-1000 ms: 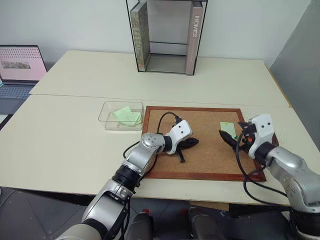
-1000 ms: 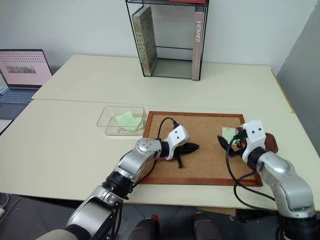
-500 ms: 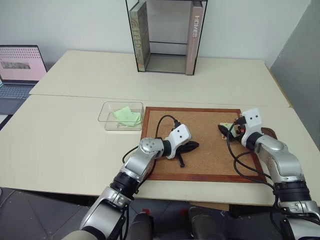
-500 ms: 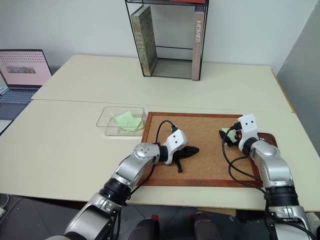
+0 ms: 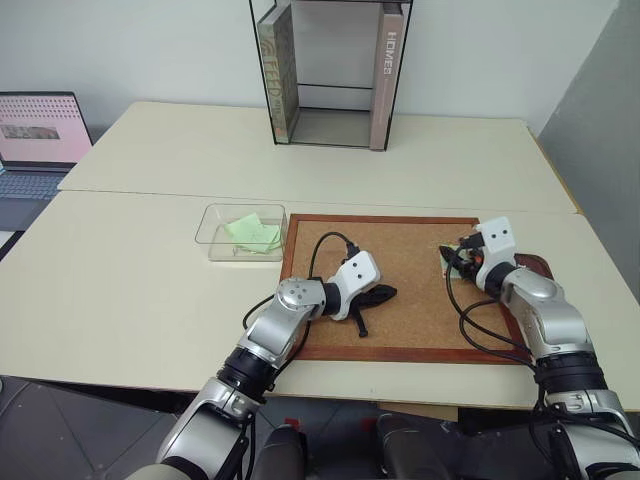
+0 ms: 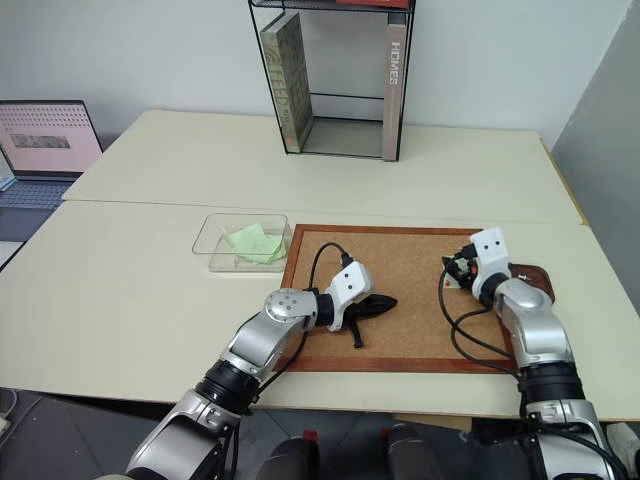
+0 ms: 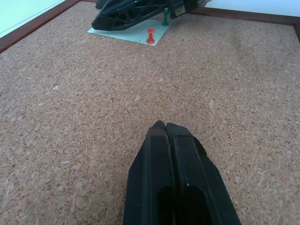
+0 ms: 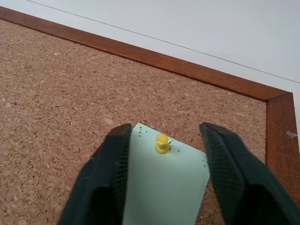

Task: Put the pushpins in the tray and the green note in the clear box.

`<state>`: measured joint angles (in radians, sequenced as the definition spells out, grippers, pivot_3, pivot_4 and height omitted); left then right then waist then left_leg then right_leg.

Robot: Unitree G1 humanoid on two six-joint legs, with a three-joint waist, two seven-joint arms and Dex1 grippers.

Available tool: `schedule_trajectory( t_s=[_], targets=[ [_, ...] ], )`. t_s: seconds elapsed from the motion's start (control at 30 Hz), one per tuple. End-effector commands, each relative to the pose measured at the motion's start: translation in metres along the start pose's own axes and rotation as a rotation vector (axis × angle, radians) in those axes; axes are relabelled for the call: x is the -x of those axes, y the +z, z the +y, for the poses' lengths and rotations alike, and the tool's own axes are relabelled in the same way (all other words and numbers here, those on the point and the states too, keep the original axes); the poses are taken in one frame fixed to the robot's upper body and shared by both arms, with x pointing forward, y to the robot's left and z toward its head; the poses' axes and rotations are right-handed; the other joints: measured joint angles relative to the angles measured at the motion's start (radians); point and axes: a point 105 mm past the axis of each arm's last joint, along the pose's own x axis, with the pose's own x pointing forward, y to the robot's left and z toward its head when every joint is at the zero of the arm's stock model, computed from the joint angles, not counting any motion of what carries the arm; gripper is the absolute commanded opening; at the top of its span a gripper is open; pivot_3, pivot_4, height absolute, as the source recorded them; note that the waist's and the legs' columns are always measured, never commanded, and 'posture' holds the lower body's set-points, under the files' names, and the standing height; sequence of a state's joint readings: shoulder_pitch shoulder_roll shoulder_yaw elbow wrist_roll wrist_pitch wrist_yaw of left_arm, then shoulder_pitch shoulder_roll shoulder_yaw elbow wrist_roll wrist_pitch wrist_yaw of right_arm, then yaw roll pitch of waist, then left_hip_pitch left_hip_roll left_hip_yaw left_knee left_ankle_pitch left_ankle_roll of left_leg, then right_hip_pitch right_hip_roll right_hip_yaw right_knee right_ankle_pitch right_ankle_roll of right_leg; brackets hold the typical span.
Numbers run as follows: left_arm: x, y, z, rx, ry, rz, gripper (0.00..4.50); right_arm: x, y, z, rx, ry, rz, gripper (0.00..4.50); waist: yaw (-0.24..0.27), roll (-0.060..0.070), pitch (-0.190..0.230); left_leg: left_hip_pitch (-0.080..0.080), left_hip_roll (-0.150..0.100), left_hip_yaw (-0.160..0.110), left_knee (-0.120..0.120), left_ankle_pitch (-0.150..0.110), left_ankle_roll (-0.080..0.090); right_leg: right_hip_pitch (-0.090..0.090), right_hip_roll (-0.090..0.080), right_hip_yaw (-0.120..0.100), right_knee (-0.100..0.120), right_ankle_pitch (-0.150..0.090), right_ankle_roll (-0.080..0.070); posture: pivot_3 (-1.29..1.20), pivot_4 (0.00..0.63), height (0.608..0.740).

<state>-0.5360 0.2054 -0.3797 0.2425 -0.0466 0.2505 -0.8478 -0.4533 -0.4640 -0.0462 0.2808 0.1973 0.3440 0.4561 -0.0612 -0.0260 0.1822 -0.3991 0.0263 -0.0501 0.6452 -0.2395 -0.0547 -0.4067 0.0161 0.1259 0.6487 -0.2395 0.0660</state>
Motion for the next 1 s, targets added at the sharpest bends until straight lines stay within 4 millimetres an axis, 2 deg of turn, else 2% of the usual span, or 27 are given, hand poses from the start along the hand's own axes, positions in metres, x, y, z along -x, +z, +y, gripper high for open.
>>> schedule_trajectory(
  t_s=[0.03,0.27,0.43,0.77,1.0],
  targets=[
    [0.004,-0.004,0.003,0.0,-0.002,0.018,0.0,-0.002,0.017,-0.003,0.018,-0.008,-0.061,1.37,-0.002,0.0,0.0,0.0,0.0,0.0,0.0,0.0,0.0,0.0,0.0,0.0,0.0,0.0,0.0,0.0,0.15,0.74],
    [0.005,-0.005,0.005,-0.001,-0.001,0.026,0.0,-0.001,0.017,-0.004,0.021,-0.02,-0.068,0.07,-0.006,0.0,0.0,0.001,0.0,0.0,0.0,0.0,0.0,0.0,0.0,0.0,0.001,0.0,0.0,0.0,0.15,0.74],
    [0.006,-0.007,0.006,0.001,-0.001,0.042,0.0,0.003,0.024,-0.005,0.022,-0.024,-0.093,0.07,-0.006,0.0,0.0,0.0,0.0,0.0,0.0,0.0,0.0,0.0,0.0,0.0,0.001,0.0,0.0,0.0,0.15,0.74],
    [0.005,-0.012,0.013,0.011,0.011,0.082,0.0,0.012,0.049,0.007,0.003,-0.004,-0.18,0.07,-0.008,0.0,0.0,0.001,0.0,0.0,0.0,0.0,0.0,0.0,0.0,0.0,0.001,0.0,0.0,0.0,0.15,0.74],
    [0.005,-0.014,0.01,0.012,0.0,0.09,0.0,0.028,0.059,0.003,0.015,-0.039,-0.203,0.07,-0.007,0.0,0.0,0.001,0.0,0.0,0.001,0.0,0.0,0.001,0.0,0.0,0.001,0.0,0.0,0.0,0.15,0.74]
  ],
)
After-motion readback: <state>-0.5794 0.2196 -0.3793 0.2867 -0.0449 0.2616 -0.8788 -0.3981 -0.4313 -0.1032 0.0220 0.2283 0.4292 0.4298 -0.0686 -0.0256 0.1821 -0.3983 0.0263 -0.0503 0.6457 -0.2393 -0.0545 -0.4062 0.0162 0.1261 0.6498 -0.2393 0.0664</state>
